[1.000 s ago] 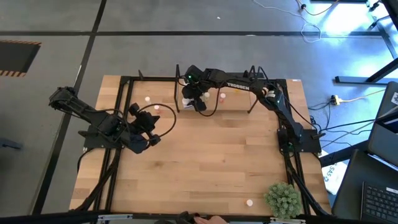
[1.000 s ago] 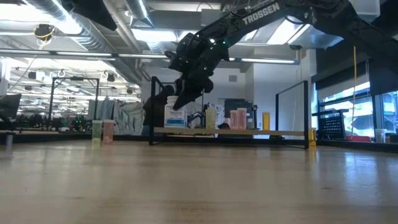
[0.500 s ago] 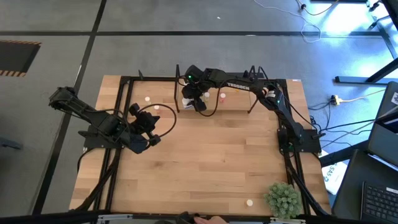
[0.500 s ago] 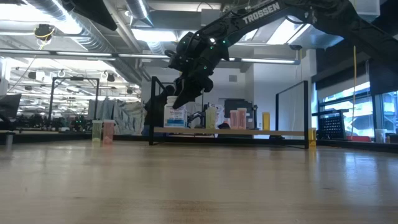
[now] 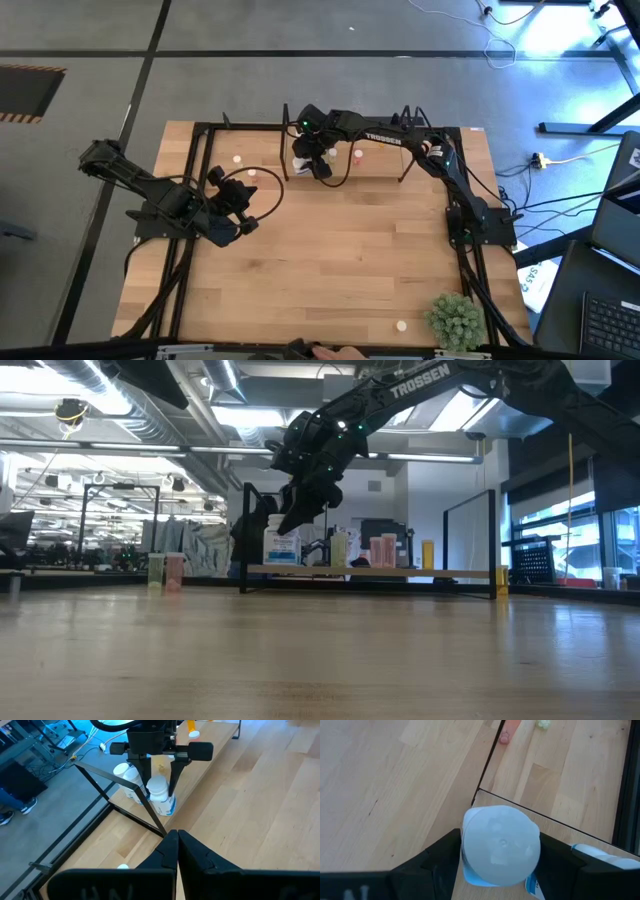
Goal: Pick and place medicine bottles onto shelf by color
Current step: Put the white pill bottle on the shelf aligned with the other white pill bottles
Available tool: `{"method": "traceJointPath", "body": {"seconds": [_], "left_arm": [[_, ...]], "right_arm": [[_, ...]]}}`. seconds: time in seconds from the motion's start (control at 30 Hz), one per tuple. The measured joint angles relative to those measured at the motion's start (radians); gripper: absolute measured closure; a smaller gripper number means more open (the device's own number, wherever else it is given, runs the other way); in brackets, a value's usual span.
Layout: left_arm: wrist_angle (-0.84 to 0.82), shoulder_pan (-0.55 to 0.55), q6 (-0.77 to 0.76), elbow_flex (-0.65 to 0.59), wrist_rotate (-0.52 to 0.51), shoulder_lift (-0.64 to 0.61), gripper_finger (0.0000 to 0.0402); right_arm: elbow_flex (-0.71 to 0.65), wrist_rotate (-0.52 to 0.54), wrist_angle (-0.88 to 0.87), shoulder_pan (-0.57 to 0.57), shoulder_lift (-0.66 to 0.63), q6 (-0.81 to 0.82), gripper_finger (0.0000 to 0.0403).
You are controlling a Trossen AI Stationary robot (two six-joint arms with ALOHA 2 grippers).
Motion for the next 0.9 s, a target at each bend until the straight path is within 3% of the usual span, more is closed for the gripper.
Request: {"method": "traceJointPath", "body": {"seconds": [0.33,0.67,0.9], "left_arm": [[0.000,0.000,0.000,0.000,0.000,0.000,0.0401],[0.000,0.000,0.000,0.000,0.000,0.000,0.0401],[0.000,0.000,0.000,0.000,0.000,0.000,0.0401]], "right_arm": [[0.000,0.002,0.002,0.002,0.000,0.006,0.0180],[0.001,0.103,0.031,0.027,-0.002,0.027,0.0180],[0.001,0.111,0.033,0.037,-0.002,0.058,0.0180]]}}
